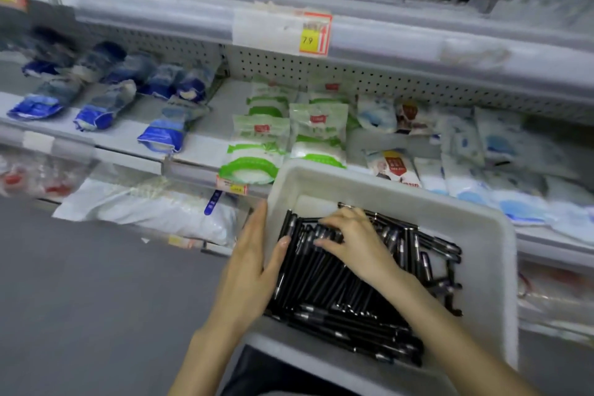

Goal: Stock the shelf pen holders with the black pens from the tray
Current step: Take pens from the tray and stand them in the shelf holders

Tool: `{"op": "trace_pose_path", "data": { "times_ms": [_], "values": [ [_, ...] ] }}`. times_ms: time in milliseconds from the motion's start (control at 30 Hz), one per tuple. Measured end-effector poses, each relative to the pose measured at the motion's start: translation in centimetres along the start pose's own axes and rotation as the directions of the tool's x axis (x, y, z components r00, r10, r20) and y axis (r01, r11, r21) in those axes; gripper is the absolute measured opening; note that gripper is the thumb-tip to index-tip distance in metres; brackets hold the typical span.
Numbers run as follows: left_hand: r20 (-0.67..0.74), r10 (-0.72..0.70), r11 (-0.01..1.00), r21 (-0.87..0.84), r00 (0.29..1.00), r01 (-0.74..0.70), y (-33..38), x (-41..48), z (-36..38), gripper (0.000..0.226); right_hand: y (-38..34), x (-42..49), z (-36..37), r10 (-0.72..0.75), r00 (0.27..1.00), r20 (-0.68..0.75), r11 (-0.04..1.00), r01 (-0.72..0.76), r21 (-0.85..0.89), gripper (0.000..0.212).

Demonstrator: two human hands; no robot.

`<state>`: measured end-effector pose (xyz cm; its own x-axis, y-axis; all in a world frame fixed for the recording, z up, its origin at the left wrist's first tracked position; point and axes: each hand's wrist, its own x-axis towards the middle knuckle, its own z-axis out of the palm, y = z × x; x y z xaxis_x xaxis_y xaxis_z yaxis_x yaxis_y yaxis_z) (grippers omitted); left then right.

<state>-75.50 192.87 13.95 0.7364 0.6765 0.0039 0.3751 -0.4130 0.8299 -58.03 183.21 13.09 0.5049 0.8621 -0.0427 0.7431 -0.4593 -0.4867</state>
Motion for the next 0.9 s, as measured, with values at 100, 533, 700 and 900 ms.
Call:
{"op": "trace_pose_path", "data": {
  "times_ms": [100, 533, 700, 900],
  "values": [
    [0.01, -0.011, 1.0, -0.017, 1.0, 0.012, 0.0, 0.1, -0.2, 0.068, -0.4, -0.2, 1.2, -0.024, 1.0, 0.018, 0.996, 0.025, -0.089, 0.054],
    [-0.036, -0.037, 0.999, -0.033, 0.999, 0.036, -0.1, 0.3, 0.0, 0.069, -3.2, -2.4, 2.9, 0.237, 0.958, -0.158, 0.823, -0.112, 0.557, 0.029],
    [-0.065, -0.044, 0.997, -0.059, 0.997, 0.04, 0.3, 0.1, -0.1, 0.066, -4.7, -2.2, 2.2, 0.279, 0.958, -0.06, 0.668, -0.149, 0.729, 0.026],
    [-0.258, 0.114, 0.99, -0.055, 0.959, -0.132, 2.9, 1.4, -3.6, 0.061, -7.2, -2.2, -7.0, 0.114, 0.987, -0.109, 0.577, 0.023, 0.816, 0.018]
  ]
}}
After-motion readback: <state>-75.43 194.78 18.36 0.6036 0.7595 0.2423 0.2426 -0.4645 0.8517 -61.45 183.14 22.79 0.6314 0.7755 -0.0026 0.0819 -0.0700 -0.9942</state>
